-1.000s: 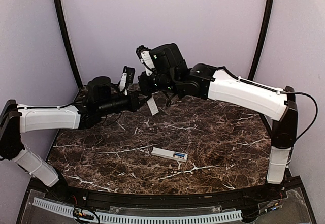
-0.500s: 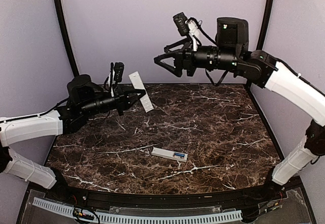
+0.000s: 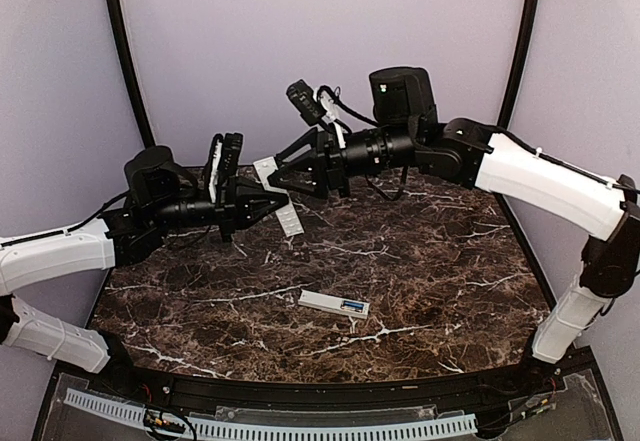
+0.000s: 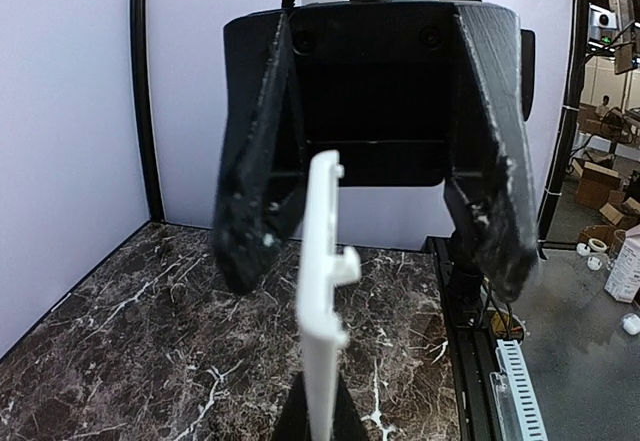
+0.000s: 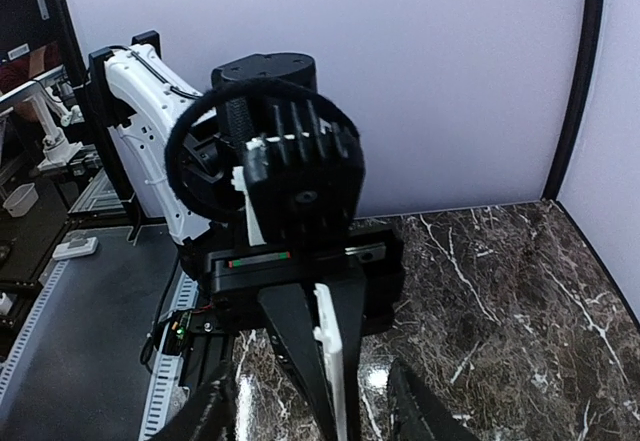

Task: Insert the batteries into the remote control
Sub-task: Pass from the left arm to the right

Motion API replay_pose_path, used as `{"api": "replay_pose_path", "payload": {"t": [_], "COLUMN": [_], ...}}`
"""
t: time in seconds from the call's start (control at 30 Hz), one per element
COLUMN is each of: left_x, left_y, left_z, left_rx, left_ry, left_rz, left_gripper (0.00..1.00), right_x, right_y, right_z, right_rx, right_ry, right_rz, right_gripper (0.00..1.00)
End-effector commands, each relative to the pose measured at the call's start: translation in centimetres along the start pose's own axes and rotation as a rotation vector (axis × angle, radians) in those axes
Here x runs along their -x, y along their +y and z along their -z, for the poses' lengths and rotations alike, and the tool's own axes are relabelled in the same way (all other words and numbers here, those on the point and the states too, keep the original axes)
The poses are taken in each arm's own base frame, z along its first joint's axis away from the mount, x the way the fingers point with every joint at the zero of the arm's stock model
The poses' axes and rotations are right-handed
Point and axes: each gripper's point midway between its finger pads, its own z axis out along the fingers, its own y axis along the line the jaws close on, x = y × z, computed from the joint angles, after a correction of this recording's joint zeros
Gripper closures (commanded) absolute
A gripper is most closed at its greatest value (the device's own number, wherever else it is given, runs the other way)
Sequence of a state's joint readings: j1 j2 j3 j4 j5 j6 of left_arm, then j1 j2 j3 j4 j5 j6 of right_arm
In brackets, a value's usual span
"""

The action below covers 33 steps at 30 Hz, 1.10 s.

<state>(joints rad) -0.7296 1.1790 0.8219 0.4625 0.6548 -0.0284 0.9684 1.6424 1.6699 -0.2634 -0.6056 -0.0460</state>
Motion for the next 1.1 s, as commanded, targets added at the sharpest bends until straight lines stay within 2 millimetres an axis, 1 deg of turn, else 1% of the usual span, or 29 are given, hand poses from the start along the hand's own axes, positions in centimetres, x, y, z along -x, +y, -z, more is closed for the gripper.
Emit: {"api": "replay_pose_path", "payload": {"t": [0.0, 0.17, 0.33, 0.4, 0.53, 0.63, 0.67, 0.7, 0.73, 0.77, 0.8, 0.83, 0.9, 0.93, 0.97, 1.0, 1.03, 1.07], "left_x": [0.5, 0.4, 0.6, 0.6, 0.6, 0.5, 0.5, 0.4, 0.3, 0.1, -0.2, -0.4, -0.6, -0.8, -0.7, -0.6, -0.5, -0.5], "left_y": [-0.9, -1.0, -1.0, -1.0, -1.0, -0.9, -0.5, -0.1, 0.9, 2.2, 3.0, 4.3, 5.4, 5.5, 5.8, 5.6, 6.1, 6.1], "left_z": [-0.1, -0.1, -0.1, -0.1, 0.0, 0.0, 0.0, 0.0, 0.0, 0.2, 0.3, 0.6, 1.0, 1.1, 1.2, 1.1, 1.3, 1.2], "left_rx": [-0.051, -0.050, -0.048, -0.049, -0.048, -0.036, -0.016, 0.007, 0.066, 0.139, 0.184, 0.262, 0.333, 0.343, 0.364, 0.368, 0.403, 0.420], "left_ry": [0.002, 0.004, -0.002, -0.002, -0.002, 0.000, 0.003, 0.005, 0.009, 0.015, 0.027, 0.036, 0.058, 0.070, 0.074, 0.073, 0.077, 0.077], "left_rz": [-0.019, -0.019, -0.025, -0.024, -0.025, -0.023, -0.020, -0.019, -0.015, -0.024, -0.028, -0.046, -0.069, -0.076, -0.095, -0.106, -0.121, -0.127], "left_gripper": [1.00, 1.00, 1.00, 1.00, 1.00, 1.00, 0.99, 0.82, 0.69, 0.45, 0.35, 0.22, 0.13, 0.11, 0.05, 0.02, 0.02, 0.01], "right_x": [0.9, 0.6, -0.2, -0.6, -0.8, -0.3, 0.0, 0.3, 0.6, 0.8, 1.1, 1.3, 1.4, 1.3, 0.9, 0.4, 0.0, -0.1], "right_y": [0.4, 0.3, 0.0, 0.0, 0.1, 0.0, -0.2, -0.5, -1.3, -2.0, -2.8, -3.9, -6.3, -7.5, -8.5, -9.8, -10.6, -11.0], "right_z": [-0.7, -1.1, -1.7, -2.0, -2.2, -2.0, -1.9, -1.8, -1.6, -1.4, -1.2, -0.7, 0.5, 1.4, 2.2, 3.3, 4.1, 4.7], "right_rx": [0.016, 0.023, 0.023, 0.028, 0.040, 0.022, 0.008, -0.012, -0.058, -0.106, -0.159, -0.229, -0.387, -0.473, -0.551, -0.650, -0.721, -0.764], "right_ry": [-0.028, -0.024, 0.002, 0.014, 0.018, 0.000, -0.008, -0.018, -0.027, -0.037, -0.049, -0.065, -0.097, -0.111, -0.116, -0.126, -0.143, -0.162], "right_rz": [0.014, -0.006, -0.025, -0.037, -0.046, -0.052, -0.068, -0.079, -0.096, -0.118, -0.145, -0.174, -0.252, -0.300, -0.353, -0.408, -0.460, -0.488], "right_gripper": [0.59, 0.73, 0.79, 0.84, 1.00, 1.00, 1.00, 1.00, 1.00, 1.00, 1.00, 1.00, 1.00, 1.00, 1.00, 1.00, 1.00, 1.00]}}
